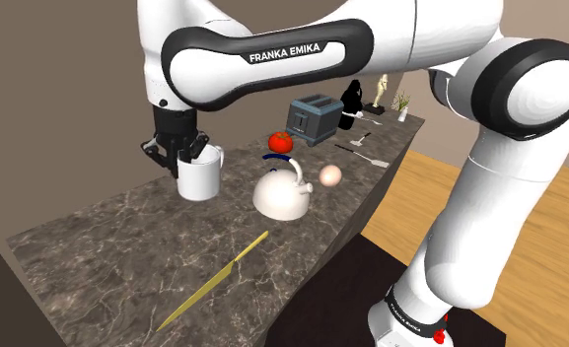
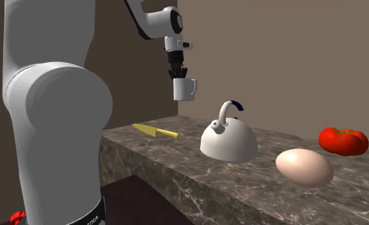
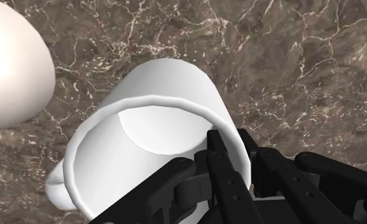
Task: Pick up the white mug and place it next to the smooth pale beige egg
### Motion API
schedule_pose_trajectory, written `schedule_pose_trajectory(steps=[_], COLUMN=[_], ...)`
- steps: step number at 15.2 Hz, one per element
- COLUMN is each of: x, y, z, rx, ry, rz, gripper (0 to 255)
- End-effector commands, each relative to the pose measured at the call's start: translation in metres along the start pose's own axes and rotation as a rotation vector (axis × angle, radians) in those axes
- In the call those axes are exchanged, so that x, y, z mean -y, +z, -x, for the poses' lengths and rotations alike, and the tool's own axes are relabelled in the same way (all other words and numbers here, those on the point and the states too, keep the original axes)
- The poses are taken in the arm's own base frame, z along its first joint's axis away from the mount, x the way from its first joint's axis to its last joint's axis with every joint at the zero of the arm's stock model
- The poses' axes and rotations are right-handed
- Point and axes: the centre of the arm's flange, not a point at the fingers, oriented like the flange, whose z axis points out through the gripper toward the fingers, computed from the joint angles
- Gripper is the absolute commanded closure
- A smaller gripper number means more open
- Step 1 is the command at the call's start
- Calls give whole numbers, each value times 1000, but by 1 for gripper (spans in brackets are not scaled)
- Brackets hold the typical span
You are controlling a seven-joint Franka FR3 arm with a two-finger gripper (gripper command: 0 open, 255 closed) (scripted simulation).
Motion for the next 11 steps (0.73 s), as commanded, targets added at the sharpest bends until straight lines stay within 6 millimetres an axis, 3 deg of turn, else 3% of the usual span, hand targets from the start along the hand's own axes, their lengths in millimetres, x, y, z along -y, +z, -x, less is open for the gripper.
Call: schedule_pose_trajectory(steps=[1, 2, 11], x=[0, 0, -113], y=[-13, -17, -19], z=[-1, -2, 35], rx=[0, 0, 0], ry=[0, 0, 0], rz=[0, 0, 0], gripper=[255, 255, 255])
